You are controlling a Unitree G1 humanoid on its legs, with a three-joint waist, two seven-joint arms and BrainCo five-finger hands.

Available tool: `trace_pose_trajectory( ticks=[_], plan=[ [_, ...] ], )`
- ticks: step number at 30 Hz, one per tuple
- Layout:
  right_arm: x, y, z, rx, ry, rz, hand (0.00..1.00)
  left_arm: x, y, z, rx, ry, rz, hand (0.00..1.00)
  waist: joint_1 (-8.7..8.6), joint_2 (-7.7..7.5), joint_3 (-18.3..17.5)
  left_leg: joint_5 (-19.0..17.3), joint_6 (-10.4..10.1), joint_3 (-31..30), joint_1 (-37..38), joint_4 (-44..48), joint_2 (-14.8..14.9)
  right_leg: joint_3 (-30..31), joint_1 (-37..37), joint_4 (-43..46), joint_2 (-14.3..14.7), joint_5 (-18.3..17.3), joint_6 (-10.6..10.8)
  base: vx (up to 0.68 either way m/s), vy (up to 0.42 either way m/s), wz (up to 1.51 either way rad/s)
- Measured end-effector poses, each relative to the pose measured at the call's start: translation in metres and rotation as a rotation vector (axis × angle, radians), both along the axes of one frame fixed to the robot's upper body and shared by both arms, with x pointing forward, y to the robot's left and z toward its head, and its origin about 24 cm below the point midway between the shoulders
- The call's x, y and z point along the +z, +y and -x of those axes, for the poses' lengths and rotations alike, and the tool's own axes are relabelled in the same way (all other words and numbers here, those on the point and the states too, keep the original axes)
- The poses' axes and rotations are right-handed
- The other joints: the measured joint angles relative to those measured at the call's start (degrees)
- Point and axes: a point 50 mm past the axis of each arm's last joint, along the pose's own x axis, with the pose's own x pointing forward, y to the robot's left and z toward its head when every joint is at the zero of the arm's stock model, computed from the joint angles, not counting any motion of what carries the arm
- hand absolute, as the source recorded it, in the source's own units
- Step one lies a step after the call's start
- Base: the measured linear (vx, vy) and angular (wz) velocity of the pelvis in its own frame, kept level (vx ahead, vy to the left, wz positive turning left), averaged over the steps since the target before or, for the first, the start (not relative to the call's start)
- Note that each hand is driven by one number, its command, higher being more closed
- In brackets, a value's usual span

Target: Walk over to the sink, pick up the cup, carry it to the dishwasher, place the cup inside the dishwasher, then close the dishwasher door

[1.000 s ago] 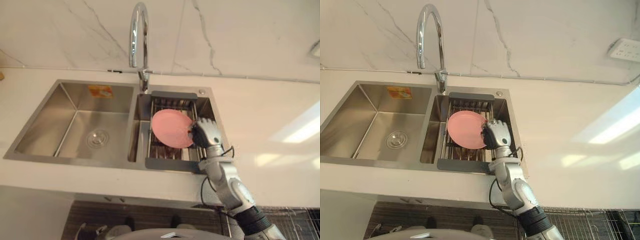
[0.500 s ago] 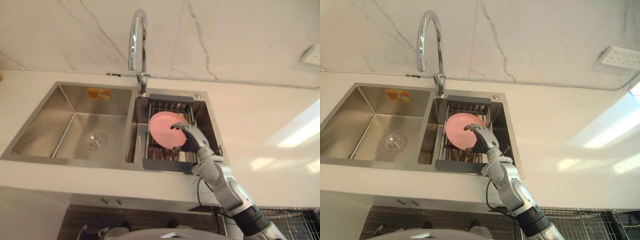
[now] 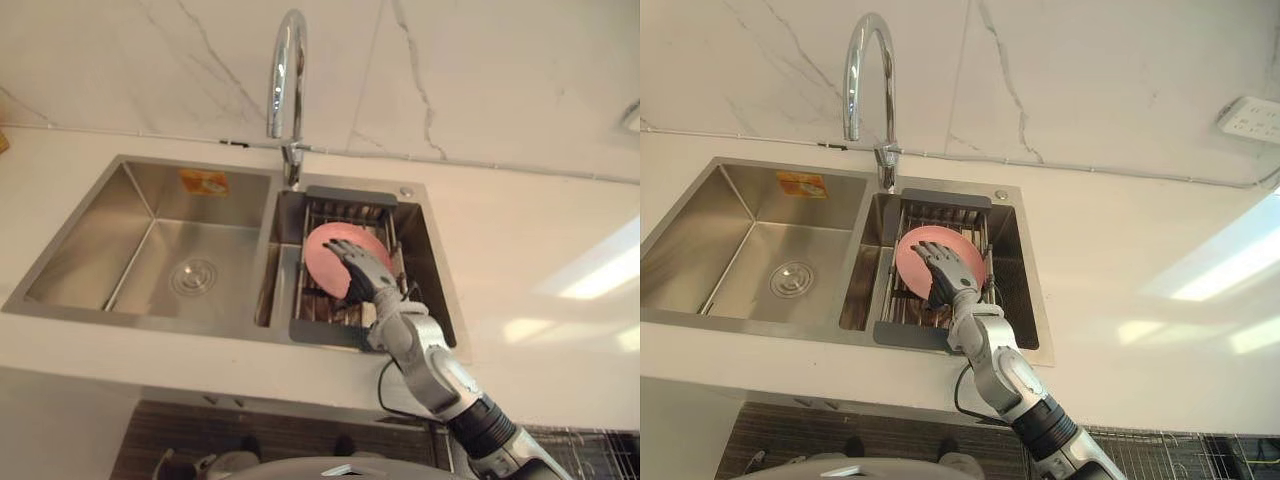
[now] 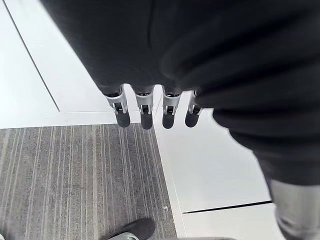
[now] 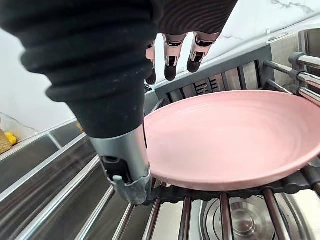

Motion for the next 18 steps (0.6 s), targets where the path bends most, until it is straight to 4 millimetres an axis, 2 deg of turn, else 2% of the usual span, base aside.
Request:
trace_pose_trajectory(
  ticks=[5, 13, 18],
  plan=[
    [-0.005, 0.008, 0.000, -0.016, 0.042, 0.082, 0.00, 0.000, 0.000, 0.000, 0.004, -0.001, -0.002, 0.00, 0.20, -0.10, 0.0, 0.1, 0.1, -0.1, 0.1, 0.0, 0.0, 0.0, 0.0, 0.2, 0.0, 0.0, 0.0, 0.00, 0.000, 0.00],
    [-0.018, 0.013, -0.006, -0.049, 0.153, 0.123, 0.00, 0.000, 0.001, -0.001, 0.009, 0.004, -0.006, 0.00, 0.64, -0.51, 0.1, 0.3, 0.2, -0.3, 0.0, -0.3, -0.1, -0.1, 0.0, 0.2, -0.1, -0.1, -0.1, 0.00, 0.000, 0.00],
    [-0.022, 0.021, -0.007, -0.044, 0.163, 0.153, 0.00, 0.000, 0.001, -0.001, 0.012, 0.014, -0.009, 0.00, 0.84, -0.54, 0.1, 0.3, 0.2, -0.4, 0.0, -0.3, -0.1, -0.2, 0.1, 0.1, -0.1, -0.1, -0.1, 0.00, 0.000, 0.00]
  ],
)
